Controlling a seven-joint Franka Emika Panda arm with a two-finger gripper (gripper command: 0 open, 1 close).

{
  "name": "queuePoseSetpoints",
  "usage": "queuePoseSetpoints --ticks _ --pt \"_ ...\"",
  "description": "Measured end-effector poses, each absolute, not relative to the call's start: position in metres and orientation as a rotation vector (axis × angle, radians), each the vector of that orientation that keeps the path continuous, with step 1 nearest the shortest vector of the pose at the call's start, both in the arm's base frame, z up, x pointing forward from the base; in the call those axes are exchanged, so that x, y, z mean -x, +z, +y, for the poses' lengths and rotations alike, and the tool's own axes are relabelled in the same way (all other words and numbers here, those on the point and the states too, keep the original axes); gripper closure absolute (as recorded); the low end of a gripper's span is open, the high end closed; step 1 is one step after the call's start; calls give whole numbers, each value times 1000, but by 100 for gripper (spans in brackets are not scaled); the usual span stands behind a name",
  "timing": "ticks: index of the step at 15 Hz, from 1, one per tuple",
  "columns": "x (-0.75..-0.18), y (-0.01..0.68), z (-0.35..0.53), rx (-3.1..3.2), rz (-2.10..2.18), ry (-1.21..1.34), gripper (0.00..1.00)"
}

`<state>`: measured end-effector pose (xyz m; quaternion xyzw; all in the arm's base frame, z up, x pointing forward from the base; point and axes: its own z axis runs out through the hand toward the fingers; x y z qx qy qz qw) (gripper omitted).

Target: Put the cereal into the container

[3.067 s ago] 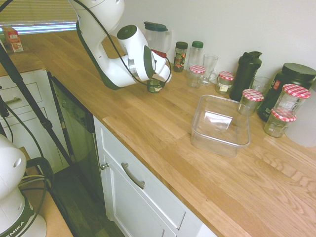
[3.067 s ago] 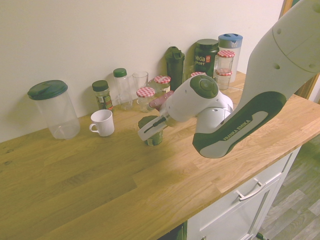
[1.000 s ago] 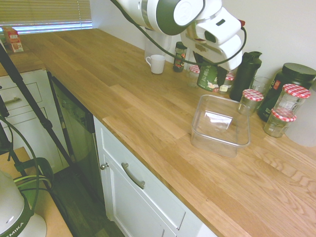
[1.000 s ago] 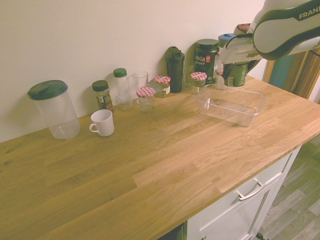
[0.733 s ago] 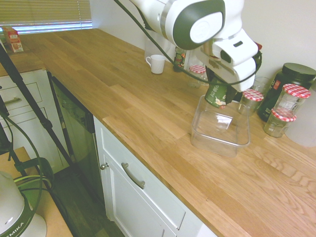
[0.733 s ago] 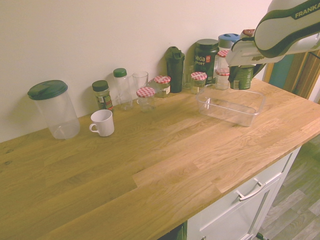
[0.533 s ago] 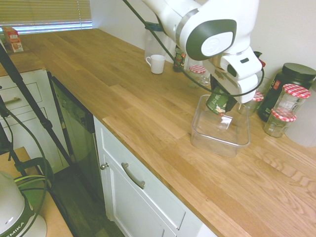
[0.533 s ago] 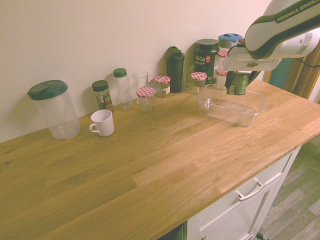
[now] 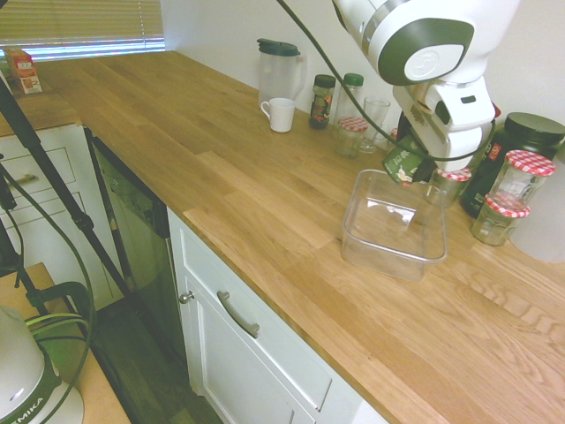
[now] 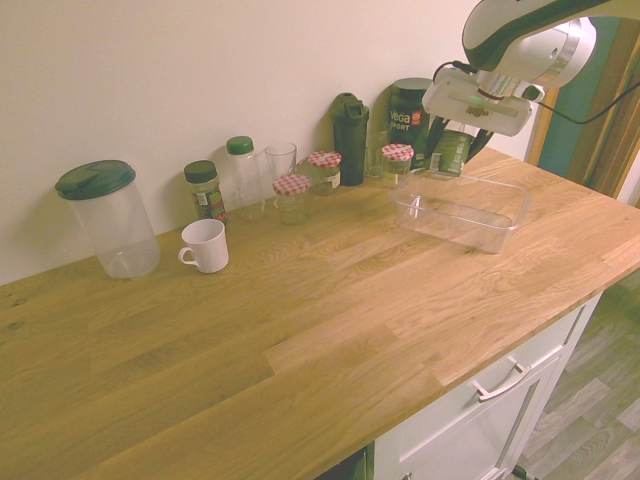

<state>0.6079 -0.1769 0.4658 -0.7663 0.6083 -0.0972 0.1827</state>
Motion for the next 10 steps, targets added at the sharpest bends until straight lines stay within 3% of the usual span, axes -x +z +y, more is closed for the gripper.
queuePoseSetpoints --ticks 10 --pt "-589 492 -174 2189 1688 -221 0"
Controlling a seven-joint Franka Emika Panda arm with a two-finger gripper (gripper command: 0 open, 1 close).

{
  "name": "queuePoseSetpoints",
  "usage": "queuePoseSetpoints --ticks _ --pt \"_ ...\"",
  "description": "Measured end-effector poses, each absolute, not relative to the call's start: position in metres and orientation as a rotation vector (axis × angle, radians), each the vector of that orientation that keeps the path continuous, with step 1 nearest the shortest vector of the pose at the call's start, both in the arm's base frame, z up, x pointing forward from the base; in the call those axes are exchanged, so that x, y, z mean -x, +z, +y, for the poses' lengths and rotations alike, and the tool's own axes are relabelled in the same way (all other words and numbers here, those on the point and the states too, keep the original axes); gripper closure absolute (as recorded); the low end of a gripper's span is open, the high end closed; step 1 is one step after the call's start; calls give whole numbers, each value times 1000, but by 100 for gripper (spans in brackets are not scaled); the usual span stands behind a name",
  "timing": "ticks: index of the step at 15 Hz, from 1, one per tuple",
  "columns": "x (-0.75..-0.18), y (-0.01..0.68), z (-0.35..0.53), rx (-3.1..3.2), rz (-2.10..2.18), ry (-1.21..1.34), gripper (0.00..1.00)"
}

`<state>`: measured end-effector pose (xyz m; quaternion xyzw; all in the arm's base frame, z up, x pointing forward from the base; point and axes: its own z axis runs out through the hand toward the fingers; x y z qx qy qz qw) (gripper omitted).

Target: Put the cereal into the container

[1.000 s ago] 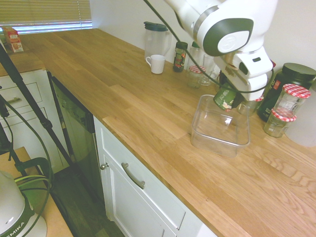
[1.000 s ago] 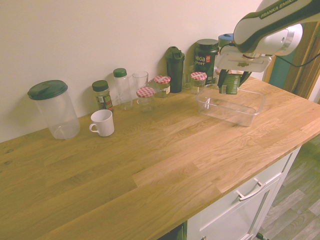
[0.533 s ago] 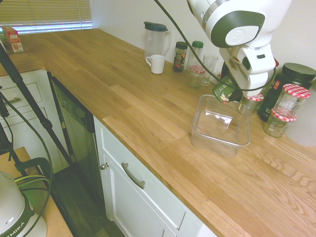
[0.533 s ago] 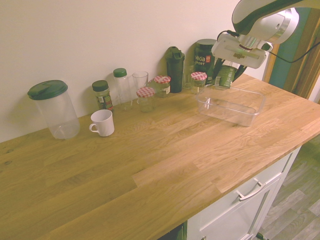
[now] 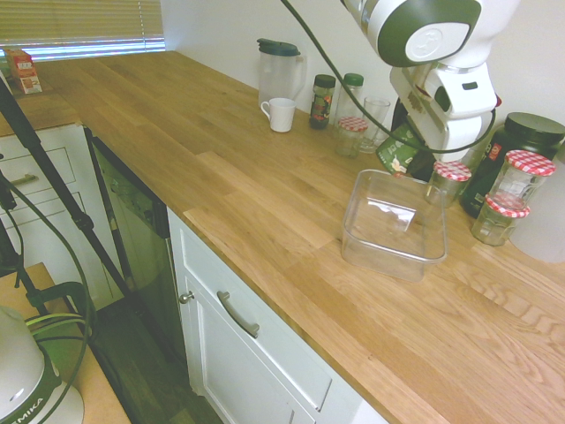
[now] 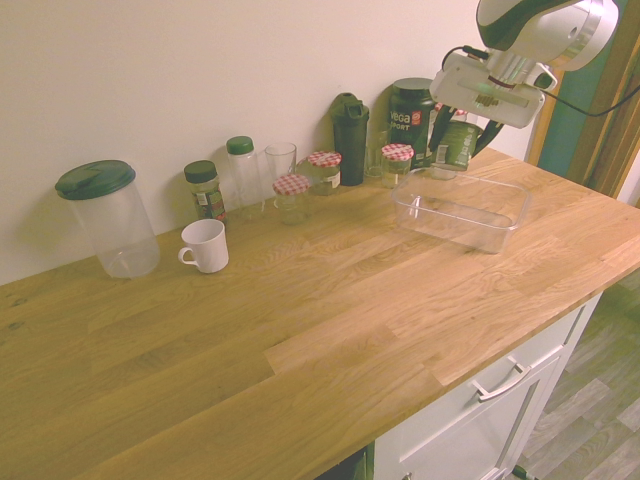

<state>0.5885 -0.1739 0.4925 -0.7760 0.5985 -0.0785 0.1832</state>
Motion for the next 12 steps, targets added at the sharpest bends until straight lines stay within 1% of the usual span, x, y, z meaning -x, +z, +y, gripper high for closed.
queuePoseSetpoints --ticks 7,12 --pt "-581 493 -178 2216 1695 -228 0" --pt "-571 507 -176 2209 1680 -253 0"
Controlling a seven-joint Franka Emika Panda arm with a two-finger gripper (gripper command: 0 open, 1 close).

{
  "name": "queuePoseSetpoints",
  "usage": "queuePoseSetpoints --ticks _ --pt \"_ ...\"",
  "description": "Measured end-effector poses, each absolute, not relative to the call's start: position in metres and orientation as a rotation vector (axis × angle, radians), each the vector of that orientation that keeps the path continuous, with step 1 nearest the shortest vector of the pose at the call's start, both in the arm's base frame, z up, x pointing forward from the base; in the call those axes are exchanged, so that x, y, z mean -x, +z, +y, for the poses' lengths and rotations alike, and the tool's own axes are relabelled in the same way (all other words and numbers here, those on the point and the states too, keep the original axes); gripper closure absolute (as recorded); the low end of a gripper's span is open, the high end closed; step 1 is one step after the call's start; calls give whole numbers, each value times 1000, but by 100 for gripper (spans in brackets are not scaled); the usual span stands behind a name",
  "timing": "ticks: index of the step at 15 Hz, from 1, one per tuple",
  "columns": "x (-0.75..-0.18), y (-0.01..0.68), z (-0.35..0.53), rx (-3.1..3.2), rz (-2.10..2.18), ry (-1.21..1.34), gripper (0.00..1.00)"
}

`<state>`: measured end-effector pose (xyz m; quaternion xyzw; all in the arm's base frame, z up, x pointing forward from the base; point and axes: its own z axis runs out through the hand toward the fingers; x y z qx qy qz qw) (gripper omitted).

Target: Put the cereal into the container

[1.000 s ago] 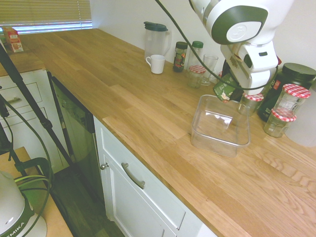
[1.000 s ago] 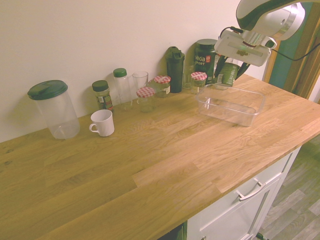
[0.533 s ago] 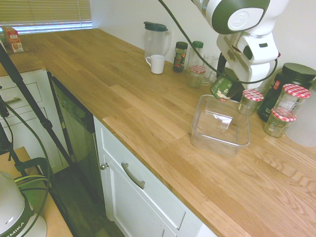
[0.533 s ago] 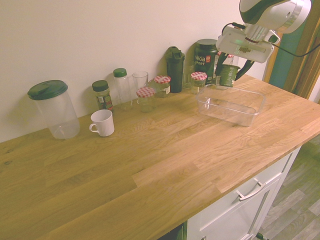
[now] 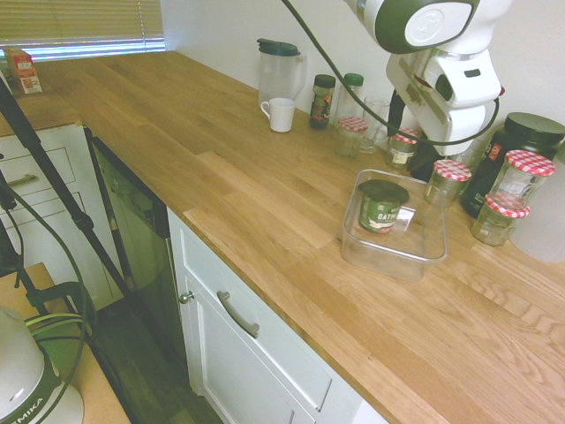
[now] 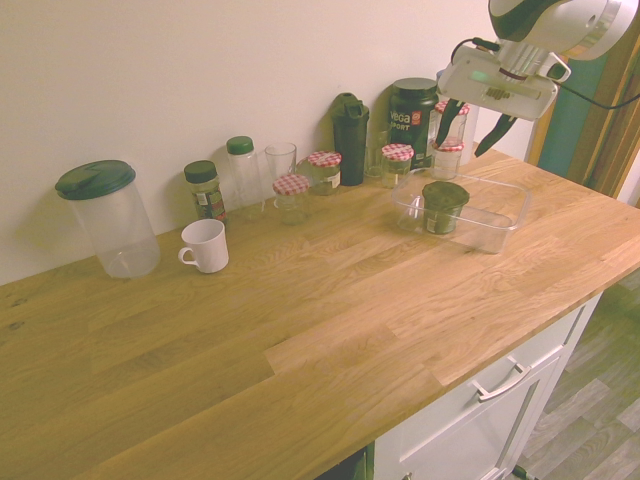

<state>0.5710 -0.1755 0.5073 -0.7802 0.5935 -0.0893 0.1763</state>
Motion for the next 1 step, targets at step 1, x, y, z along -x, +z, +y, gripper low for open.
queuePoseSetpoints --ticks 1 --pt "-570 508 -175 2209 1680 -253 0"
